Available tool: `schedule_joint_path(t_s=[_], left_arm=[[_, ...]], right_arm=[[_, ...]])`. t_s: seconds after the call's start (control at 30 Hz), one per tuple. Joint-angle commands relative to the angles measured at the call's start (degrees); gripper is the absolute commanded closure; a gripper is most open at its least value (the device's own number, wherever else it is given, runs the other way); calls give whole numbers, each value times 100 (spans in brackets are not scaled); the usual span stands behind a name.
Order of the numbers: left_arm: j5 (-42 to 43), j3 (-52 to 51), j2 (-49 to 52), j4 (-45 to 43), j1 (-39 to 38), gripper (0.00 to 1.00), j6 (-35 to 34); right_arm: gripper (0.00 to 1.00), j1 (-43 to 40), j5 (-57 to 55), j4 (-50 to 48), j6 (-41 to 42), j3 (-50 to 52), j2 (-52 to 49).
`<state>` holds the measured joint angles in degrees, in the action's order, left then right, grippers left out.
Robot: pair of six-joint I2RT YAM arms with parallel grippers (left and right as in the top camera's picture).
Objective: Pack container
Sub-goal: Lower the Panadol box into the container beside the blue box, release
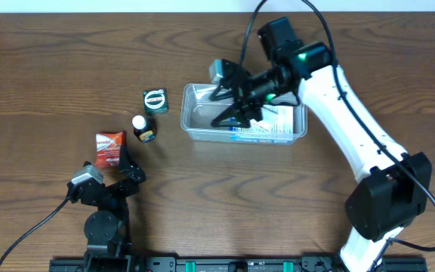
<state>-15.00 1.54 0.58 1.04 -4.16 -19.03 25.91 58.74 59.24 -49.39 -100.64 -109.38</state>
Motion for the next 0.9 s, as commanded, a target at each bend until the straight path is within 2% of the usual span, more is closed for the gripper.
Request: schedule_joint_path(t_s=[0.0, 0.1, 0.23, 0.27, 0.33, 0.4, 0.47, 0.53, 0.6, 0.67, 0.87], left_arm=[[-52, -131, -35, 170, 24, 2, 101], [-52, -131, -35, 170, 24, 2, 101], [-52, -131, -35, 170, 24, 2, 101], [-52, -131, -35, 170, 24, 2, 101], [-52, -131, -35, 170, 24, 2, 101], [-52, -131, -35, 170, 24, 2, 101], [-52, -131, -35, 170, 24, 2, 101], [-52, -131, -35, 170, 24, 2, 101], [-52, -131, -35, 170, 24, 2, 101], [-52, -131, -35, 170, 24, 2, 101], [-52, -131, -35, 170, 24, 2, 101]], right_arm=[[26, 378, 776, -138, 525, 7, 61], [4, 638, 1010, -264, 522, 7, 61], [9, 879, 1049, -664, 782, 4, 63], [12, 896, 876, -885, 1204, 4, 63], [14, 898, 22, -1469, 2575, 4, 52], [12, 898, -1825, -1963, 4566, 4, 50], [12, 901, -3779, -2004, 6275, 4, 50], [18, 922, -5296, -1746, 7707, 11, 46], [23, 964, -6339, -1519, 8824, 42, 33], [22, 1023, -6832, -1558, 9245, 114, 13], [19, 1200, -7287, -1803, 9807, 461, -138]])
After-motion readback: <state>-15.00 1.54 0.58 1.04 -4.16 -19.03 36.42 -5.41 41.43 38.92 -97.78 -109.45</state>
